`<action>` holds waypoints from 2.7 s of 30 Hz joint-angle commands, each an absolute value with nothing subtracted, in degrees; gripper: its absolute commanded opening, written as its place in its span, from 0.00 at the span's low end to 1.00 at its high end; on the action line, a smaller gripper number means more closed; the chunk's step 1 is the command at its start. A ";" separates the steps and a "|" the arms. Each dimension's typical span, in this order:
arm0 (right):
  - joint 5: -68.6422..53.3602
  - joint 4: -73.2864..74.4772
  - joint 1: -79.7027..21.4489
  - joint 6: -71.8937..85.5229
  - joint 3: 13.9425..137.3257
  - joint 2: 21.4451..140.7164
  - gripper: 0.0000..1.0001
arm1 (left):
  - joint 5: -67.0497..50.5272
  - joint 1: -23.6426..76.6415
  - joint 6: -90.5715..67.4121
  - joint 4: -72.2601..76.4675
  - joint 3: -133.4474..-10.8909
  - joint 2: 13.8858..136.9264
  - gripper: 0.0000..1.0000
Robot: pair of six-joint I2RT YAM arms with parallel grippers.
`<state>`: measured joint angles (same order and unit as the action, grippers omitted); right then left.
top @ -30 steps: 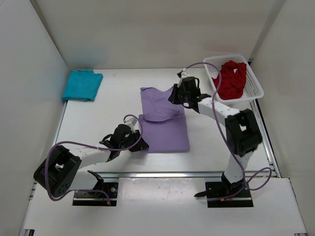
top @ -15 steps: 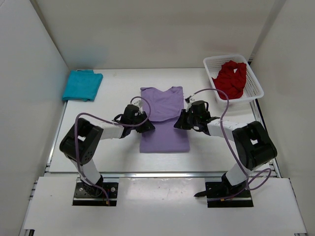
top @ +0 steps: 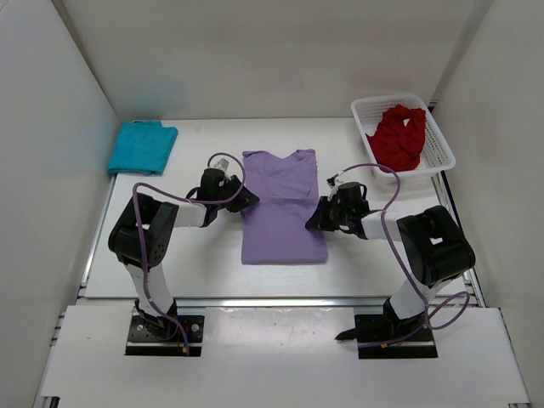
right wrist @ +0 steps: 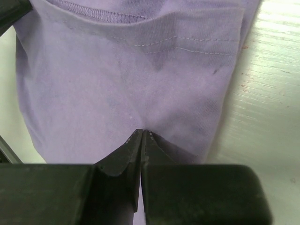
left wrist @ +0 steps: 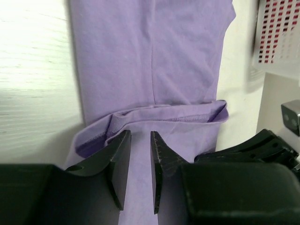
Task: Fold and stack the t-shirts
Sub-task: Fold the folded rectangular tshirt in 1/3 of the way, then grab one side of the 2/3 rectangular tshirt with both arms
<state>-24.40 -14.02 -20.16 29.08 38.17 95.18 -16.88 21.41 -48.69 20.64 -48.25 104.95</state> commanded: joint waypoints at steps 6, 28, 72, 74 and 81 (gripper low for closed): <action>-24.08 -14.07 -20.04 29.09 37.18 90.10 0.00 | -18.12 21.00 -49.67 24.35 -42.11 96.69 0.34; -27.07 -12.74 -10.37 29.44 53.35 107.93 0.00 | -18.45 24.26 -50.62 29.53 -24.52 89.04 0.33; -23.11 -13.26 -21.00 37.00 11.61 65.84 0.07 | -9.31 35.77 -43.42 9.32 -13.71 69.43 0.20; -23.12 -13.36 -21.70 37.27 11.42 65.22 0.00 | -9.66 35.60 -43.77 8.44 -13.27 68.47 0.11; -12.93 8.05 -35.83 44.37 8.09 40.65 0.00 | -9.67 41.90 -44.73 -12.70 -11.86 48.80 0.00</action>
